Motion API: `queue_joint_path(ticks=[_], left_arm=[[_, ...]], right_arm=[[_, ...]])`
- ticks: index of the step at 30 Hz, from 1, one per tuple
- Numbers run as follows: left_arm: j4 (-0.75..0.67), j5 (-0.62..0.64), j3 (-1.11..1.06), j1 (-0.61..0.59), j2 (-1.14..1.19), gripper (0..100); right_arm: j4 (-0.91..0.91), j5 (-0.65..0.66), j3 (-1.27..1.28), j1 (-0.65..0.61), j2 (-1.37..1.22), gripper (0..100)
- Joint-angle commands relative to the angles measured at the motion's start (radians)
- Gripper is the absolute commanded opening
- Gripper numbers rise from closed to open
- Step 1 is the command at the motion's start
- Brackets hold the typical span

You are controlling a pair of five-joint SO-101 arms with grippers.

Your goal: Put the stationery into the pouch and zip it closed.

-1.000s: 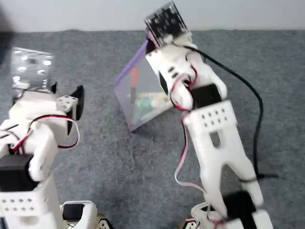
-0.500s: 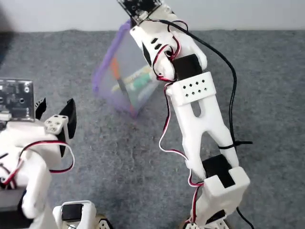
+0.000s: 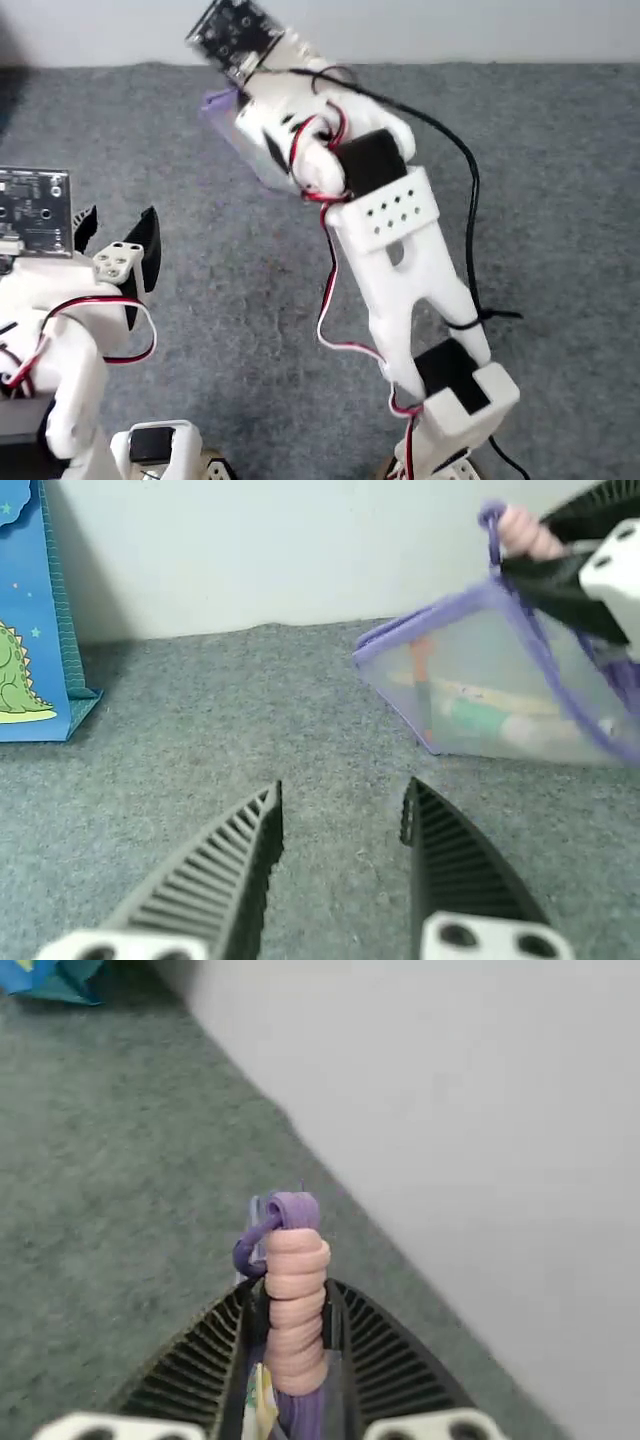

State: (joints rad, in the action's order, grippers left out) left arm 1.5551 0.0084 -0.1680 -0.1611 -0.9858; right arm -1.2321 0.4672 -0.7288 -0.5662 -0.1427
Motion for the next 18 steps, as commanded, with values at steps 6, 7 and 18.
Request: queue_joint_path(ticks=[6,7,18], left_arm=[[0.044,0.008,0.015,-0.005,-0.005,19],[0.058,0.008,0.015,-0.005,-0.005,19],[0.141,0.011,0.079,-0.005,-0.005,19]], right_arm=[[-0.254,-0.060,-0.048,-0.096,0.104,0.8],[-0.271,-0.058,-0.048,-0.108,0.107,0.8],[-0.452,0.094,-0.044,-0.188,0.111,0.8]])
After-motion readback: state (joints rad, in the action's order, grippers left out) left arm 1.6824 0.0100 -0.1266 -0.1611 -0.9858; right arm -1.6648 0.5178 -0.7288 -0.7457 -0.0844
